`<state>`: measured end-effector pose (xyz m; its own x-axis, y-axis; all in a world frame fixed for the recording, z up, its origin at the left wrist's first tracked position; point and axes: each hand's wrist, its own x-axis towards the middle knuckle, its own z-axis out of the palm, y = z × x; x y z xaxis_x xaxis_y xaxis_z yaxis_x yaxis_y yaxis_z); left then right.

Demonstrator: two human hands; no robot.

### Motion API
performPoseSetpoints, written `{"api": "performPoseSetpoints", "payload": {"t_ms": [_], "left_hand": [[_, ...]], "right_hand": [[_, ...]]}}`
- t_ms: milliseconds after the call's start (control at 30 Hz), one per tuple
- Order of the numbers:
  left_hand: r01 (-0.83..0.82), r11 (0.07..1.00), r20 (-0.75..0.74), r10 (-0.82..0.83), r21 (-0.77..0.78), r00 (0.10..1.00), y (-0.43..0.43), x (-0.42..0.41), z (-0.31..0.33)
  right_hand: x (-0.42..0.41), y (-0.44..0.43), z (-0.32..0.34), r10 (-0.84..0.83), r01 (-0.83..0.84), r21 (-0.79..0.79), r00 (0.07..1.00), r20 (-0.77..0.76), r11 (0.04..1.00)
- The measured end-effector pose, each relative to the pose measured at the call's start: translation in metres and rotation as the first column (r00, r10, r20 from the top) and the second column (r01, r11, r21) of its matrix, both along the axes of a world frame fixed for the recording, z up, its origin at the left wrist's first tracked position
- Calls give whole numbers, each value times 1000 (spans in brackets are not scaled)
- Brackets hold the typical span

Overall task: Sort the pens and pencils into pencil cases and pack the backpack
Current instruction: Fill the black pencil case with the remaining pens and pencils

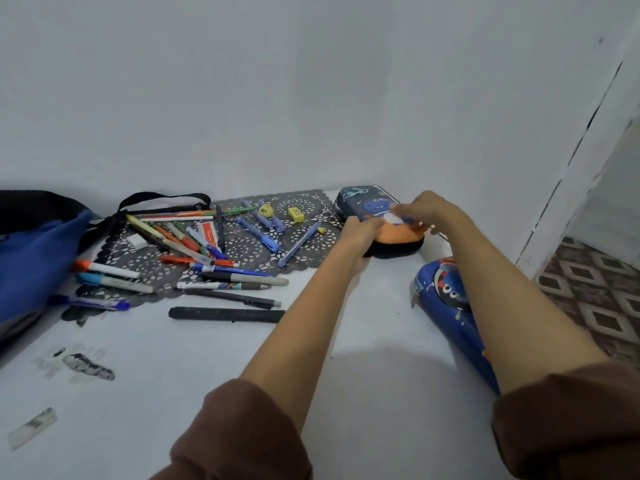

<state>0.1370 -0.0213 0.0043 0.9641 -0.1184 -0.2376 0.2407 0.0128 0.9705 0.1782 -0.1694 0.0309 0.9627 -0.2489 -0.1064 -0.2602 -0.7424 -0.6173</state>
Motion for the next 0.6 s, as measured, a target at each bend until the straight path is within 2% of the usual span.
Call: {"api": "performPoseSetpoints", "payload": {"t_ms": [200,300,400,500,600], "left_hand": [[-127,983,180,102,133,978,15,4,-8],[-136,989,212,121,57,970,35,1,-6],[-120,992,165,123,-27,979,69,-11,4],[-128,986,109,139,-104,984,113,-23,11],[-134,985,90,145,-111,985,159,-43,18]], "right_hand": [[-16,9,11,103,-65,179,972,-210,982],[-24,11,16,166,-103,215,939,-302,971],[-31,13,18,151,-70,303,956,-253,950],[-36,20,14,47,15,446,991,-127,895],[-42,33,12,40,-16,565,999,-30,825]]}}
